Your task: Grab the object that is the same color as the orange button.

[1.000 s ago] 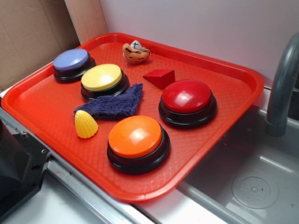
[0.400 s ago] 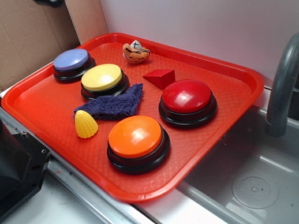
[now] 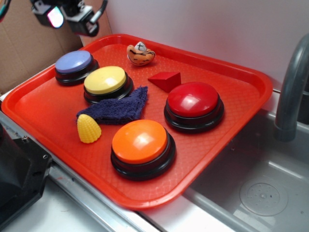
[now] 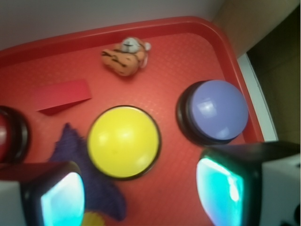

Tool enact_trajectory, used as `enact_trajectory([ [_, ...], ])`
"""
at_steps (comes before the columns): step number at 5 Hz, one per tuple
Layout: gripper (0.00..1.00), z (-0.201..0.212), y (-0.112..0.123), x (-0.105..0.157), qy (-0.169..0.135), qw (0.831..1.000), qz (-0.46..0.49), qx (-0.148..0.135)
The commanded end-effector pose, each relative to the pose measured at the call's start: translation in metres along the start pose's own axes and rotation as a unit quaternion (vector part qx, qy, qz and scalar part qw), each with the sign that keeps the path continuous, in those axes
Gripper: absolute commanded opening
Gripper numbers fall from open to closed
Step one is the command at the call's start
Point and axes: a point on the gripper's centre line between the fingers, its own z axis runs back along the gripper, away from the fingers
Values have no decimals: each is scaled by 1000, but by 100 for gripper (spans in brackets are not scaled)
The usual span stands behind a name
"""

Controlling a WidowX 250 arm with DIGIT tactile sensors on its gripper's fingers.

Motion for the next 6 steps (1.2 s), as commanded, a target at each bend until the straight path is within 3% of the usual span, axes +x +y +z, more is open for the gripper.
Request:
enact_trajectory([
  [1,100,-40,-7,68,-28,1000,1,15],
  [3,100,-44,-33,105,-38,999,-5,-4],
  [4,100,-57,-34,115,-27,1000,-2,-8],
  [5,100,-81,-25,108,8,1000,-1,10],
  [6,100,-105,-21,106,33,999,-2,10],
])
